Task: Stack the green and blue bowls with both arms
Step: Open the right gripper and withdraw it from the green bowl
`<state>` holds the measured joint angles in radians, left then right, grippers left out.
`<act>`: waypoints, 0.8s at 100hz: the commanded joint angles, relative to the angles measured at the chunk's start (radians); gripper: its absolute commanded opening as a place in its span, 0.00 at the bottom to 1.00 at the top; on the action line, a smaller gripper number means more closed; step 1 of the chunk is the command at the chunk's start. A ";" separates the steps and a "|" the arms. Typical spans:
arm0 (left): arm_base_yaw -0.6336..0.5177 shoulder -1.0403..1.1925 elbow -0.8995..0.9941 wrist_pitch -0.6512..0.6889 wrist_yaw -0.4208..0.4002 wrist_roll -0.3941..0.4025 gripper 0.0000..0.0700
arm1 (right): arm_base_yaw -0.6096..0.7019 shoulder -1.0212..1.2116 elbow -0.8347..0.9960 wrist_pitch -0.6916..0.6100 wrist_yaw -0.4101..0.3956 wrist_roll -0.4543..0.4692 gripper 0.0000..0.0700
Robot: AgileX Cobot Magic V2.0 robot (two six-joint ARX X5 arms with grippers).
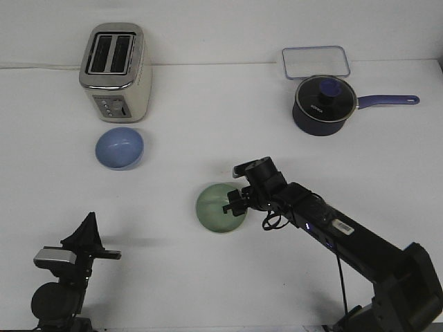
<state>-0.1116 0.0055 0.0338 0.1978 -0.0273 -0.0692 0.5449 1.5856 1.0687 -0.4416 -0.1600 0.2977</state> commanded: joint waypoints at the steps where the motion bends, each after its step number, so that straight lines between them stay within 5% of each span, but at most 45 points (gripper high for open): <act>1: 0.001 -0.002 -0.020 0.013 -0.002 -0.002 0.02 | -0.020 -0.050 0.010 0.005 0.004 0.009 0.56; 36: 0.001 -0.002 -0.020 0.013 -0.002 -0.003 0.02 | -0.275 -0.334 0.010 -0.117 0.109 -0.135 0.56; 80: 0.001 -0.002 -0.020 0.013 -0.002 -0.003 0.02 | -0.475 -0.644 -0.067 -0.124 0.113 -0.246 0.56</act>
<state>-0.1116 0.0055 0.0338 0.1978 -0.0273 -0.0692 0.0738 0.9741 1.0256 -0.5900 -0.0483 0.0746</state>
